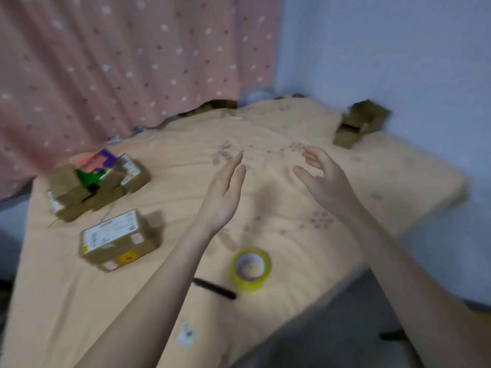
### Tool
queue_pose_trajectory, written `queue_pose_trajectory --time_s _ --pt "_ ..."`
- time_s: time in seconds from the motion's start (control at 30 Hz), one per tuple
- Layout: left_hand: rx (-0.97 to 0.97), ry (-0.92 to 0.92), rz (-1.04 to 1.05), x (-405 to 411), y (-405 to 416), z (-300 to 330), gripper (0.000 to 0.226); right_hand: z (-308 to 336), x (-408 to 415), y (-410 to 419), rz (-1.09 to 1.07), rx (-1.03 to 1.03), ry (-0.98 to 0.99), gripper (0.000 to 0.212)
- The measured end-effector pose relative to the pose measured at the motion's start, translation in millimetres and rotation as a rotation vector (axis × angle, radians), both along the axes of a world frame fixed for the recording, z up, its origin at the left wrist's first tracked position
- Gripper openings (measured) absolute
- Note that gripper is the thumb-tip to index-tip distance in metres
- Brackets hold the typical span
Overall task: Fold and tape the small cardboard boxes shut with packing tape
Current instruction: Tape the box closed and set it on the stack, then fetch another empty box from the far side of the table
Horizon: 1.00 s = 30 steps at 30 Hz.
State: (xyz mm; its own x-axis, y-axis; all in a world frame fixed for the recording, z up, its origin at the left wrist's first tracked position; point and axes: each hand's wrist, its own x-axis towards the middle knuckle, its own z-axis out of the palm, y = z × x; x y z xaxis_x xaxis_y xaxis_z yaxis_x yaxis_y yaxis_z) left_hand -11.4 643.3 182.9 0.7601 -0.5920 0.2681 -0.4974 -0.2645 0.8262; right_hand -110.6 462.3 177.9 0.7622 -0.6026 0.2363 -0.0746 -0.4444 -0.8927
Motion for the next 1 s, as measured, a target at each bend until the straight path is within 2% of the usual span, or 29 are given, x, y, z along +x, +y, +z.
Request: queue_pose_trajectory --time_s 0.33,0.47,0.77,1.0 --pt "0.02 -0.23 -0.151 -96.3 -213.2 25.3 0.053 53.9 -136.4 -179.4 -0.103 -0.133 -0.002 0.045" --pt "-0.002 -0.155 -0.131 -101.4 -261.9 23.1 0.054 60.1 -154.5 -231.3 -0.114 -0.154 0.047 0.04" --pt "0.036 -0.115 -0.08 -54.3 -360.7 0.7 0.05 39.9 -118.4 -333.0 -0.099 -0.147 0.109 0.044" --pt "0.023 -0.017 -0.099 21.7 -475.4 -11.7 0.048 28.7 -33.0 -427.3 -0.149 -0.106 0.145 0.044"
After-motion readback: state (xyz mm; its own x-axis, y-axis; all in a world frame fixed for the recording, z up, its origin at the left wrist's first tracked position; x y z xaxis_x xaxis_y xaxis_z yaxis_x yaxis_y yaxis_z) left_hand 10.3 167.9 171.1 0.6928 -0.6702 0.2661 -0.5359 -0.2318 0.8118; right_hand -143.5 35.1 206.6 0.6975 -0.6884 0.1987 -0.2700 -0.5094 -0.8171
